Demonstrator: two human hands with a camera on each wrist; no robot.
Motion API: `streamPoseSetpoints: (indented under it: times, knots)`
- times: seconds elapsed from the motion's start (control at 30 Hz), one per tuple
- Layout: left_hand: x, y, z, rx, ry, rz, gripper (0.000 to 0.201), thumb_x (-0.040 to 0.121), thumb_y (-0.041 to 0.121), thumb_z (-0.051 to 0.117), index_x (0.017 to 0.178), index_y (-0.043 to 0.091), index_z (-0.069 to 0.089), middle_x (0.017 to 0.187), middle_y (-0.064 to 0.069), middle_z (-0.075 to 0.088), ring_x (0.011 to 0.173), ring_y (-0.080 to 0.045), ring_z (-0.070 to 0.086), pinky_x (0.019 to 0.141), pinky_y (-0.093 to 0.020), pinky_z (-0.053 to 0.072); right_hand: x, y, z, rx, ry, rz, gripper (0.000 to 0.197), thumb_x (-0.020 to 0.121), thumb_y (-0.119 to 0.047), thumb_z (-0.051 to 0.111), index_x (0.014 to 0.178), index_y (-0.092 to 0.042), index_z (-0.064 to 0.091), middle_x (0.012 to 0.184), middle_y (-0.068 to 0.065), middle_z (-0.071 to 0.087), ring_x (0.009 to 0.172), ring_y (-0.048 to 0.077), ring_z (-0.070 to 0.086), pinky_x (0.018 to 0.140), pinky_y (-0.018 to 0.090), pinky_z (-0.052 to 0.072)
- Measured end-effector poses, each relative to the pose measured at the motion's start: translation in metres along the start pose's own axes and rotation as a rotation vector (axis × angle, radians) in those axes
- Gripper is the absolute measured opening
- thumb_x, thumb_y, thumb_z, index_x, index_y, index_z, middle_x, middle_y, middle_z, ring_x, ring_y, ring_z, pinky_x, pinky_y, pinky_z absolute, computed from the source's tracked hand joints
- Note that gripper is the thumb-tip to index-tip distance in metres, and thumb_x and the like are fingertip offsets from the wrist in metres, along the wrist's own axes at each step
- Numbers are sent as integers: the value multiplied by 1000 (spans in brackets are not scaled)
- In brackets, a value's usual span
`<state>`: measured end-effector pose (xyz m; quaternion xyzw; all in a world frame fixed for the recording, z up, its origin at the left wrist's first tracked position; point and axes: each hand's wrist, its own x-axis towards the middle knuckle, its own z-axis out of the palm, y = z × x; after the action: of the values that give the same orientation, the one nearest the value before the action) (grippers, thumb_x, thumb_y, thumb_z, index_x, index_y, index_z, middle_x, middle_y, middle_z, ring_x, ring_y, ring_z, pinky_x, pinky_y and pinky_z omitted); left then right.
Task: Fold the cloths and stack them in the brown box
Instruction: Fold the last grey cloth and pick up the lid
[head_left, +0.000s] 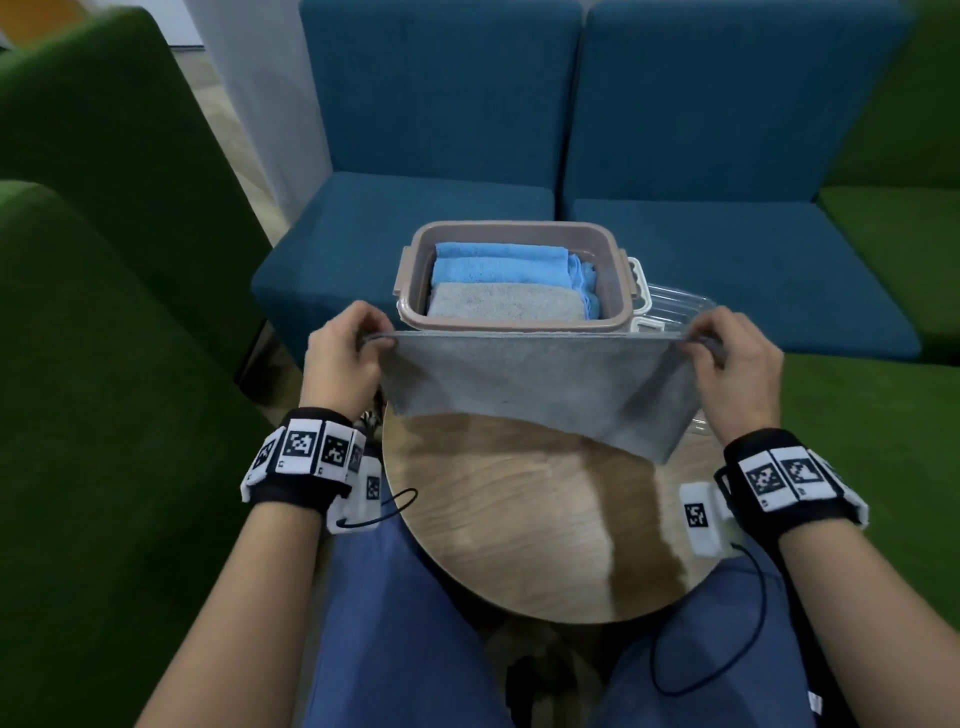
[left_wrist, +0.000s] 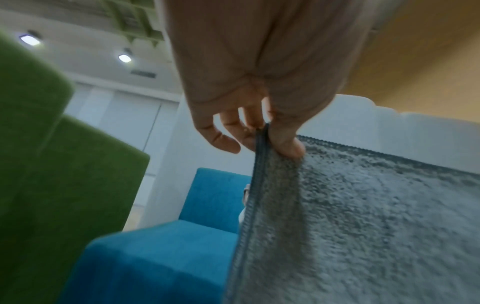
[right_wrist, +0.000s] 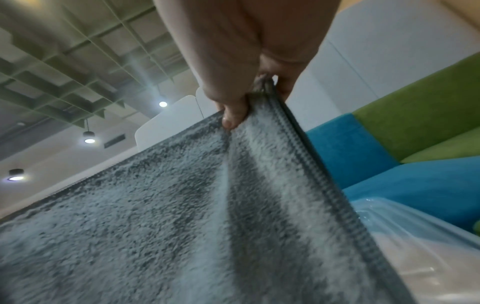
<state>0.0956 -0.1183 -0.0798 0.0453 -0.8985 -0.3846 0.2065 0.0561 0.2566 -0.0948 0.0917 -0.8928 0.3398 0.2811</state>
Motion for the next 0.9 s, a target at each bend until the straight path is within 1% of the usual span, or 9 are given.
streamPoseSetpoints:
  times: [0.1,0.17,0.23,0.33,0.43,0.57,0.73,0.83,0.9]
  knots:
    - [-5,-3,3,-120,134,-67,23,87,-3,61,83,19,63,80,16,62,78,0,58,76,-27,52,-9,6,-2,80,-5,61,15,79,8,63,79,-7,59,80,4,62,73,14,56,72,5,39]
    - [-10,-4,5,-179,179,-95,24,87,-4,61,84,19,64,81,15,63,80,-6,62,78,-30,54,-15,12,-2,118,-38,107,18,78,9,66,75,-8,59,82,5,66,72,6,59,72,7,43]
    - [-14,-7,4,-210,204,-101,23,87,-4,61,84,19,64,82,12,64,84,-13,64,80,-33,55,-20,20,-3,149,-164,125,32,75,10,73,68,-18,59,81,4,67,72,-2,59,72,8,47]
    - [-16,-8,2,-204,222,-79,22,86,-4,62,82,17,63,82,9,65,86,-14,65,81,-33,56,-27,23,-6,88,-341,143,40,71,5,80,63,-30,61,78,1,69,70,7,63,71,5,47]
    - [-16,-5,2,-202,264,-66,21,86,-2,64,82,18,64,83,8,66,86,-12,67,82,-31,56,-23,16,-9,-4,-270,124,14,75,0,78,77,-12,71,76,2,69,70,7,60,70,3,44]
    - [-14,-7,-3,-219,325,-113,21,86,-2,63,82,18,64,82,10,64,84,-12,65,83,-37,57,-23,17,-5,-139,-254,140,11,84,-12,71,91,-20,68,85,4,71,80,22,65,79,33,52]
    - [-26,1,-9,-267,326,-121,24,90,-7,50,99,15,48,90,14,50,84,5,54,84,-21,49,-23,0,-12,187,-51,195,8,95,-10,54,97,-14,61,92,3,62,86,16,56,78,25,46]
    - [-34,10,-14,-296,323,-59,34,90,-11,44,109,16,44,92,12,49,87,6,53,87,-16,46,-27,-10,-19,286,11,190,14,96,-14,48,94,-26,55,87,-3,57,84,12,54,76,25,44]
    - [-35,11,-18,-295,320,-37,36,90,-12,44,113,16,45,91,13,49,87,7,53,88,-15,45,-28,-14,-26,339,33,165,25,95,-9,50,91,-33,53,87,-11,58,82,5,56,76,17,45]
